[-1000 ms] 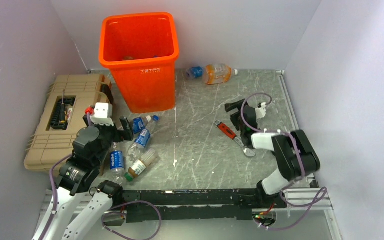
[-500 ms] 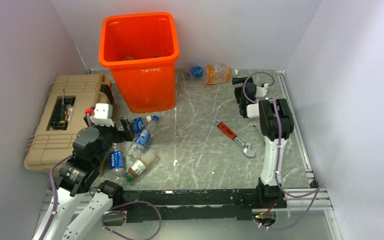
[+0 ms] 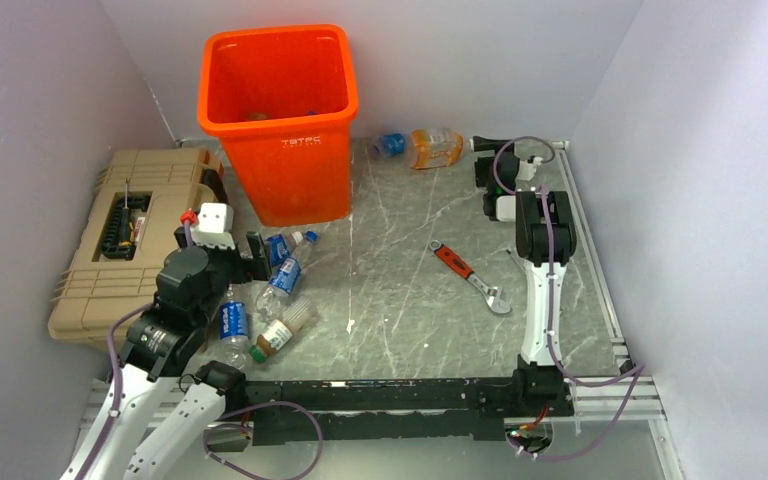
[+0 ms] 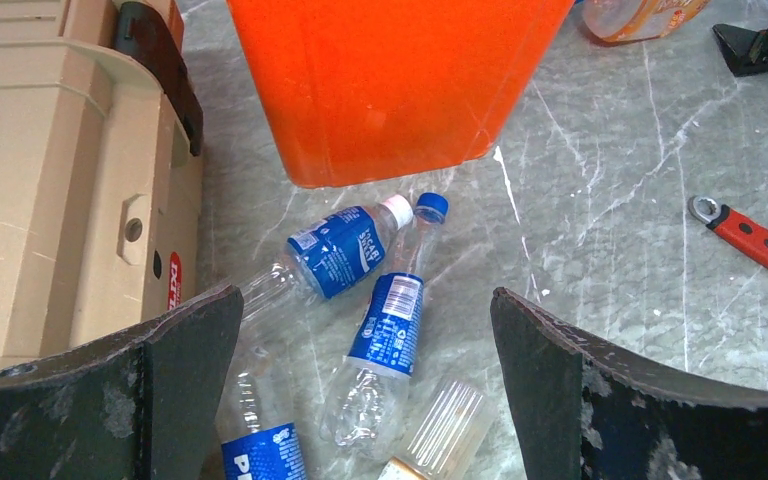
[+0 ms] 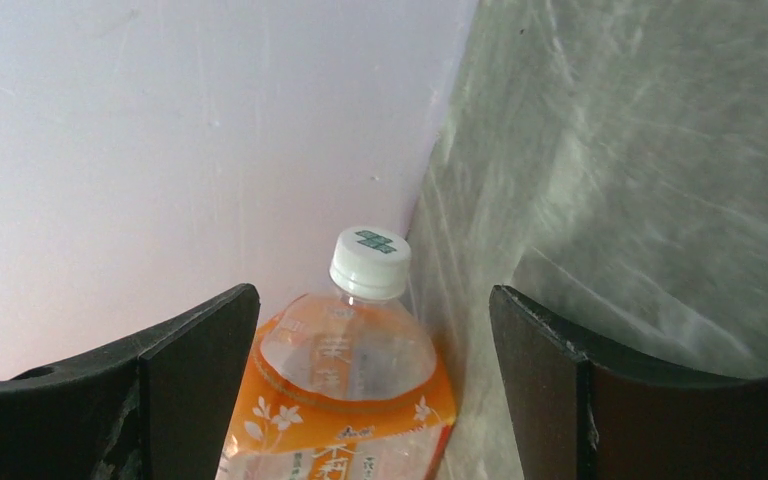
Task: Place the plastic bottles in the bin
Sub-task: Pick up the plastic bottle from the corner of the board.
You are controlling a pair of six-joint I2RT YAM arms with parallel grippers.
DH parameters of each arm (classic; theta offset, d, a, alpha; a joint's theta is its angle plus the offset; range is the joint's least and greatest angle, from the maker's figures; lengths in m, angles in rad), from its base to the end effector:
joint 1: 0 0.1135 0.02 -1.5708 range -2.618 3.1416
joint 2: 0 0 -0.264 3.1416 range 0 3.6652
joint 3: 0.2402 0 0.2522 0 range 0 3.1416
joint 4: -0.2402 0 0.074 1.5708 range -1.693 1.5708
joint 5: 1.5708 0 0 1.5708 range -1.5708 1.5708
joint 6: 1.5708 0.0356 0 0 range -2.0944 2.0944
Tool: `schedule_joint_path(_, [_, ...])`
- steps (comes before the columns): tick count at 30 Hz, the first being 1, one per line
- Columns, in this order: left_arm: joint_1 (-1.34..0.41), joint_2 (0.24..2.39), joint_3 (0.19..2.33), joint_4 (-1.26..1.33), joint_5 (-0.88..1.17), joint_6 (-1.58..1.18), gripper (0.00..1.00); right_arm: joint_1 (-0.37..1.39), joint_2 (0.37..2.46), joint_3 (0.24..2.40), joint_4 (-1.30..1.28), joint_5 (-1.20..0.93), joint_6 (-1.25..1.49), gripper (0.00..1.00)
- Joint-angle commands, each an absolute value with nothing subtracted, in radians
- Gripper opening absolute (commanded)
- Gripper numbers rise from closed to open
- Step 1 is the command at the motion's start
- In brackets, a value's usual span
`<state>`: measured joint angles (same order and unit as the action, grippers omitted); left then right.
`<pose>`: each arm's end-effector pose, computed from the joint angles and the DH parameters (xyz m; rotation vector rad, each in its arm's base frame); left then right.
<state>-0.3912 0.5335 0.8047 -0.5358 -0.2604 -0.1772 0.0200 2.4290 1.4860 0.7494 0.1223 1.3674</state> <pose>0.1119 -0.0362 0.3428 0.0131 1.8292 -0.1617 0.5195 0.0060 0.1021 1.2267 1.3873 0.8861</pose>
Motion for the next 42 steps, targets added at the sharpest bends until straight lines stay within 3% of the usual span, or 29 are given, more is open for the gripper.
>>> schedule_joint_path(1, [-0.384, 0.549, 0.802, -0.487, -0.279, -0.164, 0.99, 0.015, 2.5, 1.562, 0.748, 0.051, 1.461, 0.88])
schedule_joint_path(26, [-0.329, 0.615, 0.81, -0.476, -0.226, -0.174, 0.99, 0.031, 2.678, 1.73, 0.741, -0.023, 1.513, 0.67])
schedule_joint_path(34, [-0.317, 0.615, 0.811, -0.476, -0.208, -0.186, 1.0, 0.034, 2.657, 1.647, 0.816, -0.03, 1.514, 0.47])
schedule_joint_path(42, [-0.299, 0.586, 0.821, -0.479, -0.162, -0.232, 0.99, 0.038, 2.551, 1.529, 0.911, -0.056, 1.523, 0.14])
